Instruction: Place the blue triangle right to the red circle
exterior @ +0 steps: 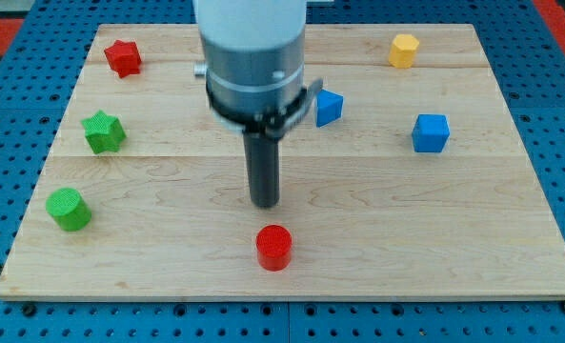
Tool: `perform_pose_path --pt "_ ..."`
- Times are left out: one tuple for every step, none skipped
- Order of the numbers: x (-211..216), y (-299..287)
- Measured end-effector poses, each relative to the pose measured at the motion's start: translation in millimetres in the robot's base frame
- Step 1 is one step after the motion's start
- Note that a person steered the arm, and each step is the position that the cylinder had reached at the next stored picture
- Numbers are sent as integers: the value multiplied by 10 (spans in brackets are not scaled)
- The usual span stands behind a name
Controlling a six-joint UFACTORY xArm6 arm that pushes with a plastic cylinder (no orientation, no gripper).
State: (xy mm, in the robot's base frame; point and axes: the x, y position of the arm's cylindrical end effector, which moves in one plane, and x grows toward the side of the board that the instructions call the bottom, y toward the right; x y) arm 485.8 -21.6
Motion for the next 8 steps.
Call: perform_pose_path --pt "-741 202" --pt "-1265 118" --pt "-1519 519" --pt "-1161 860" --pt "-754 1028" --pt "-540 1174" --pt "-949 1006" --pt "-793 1423"
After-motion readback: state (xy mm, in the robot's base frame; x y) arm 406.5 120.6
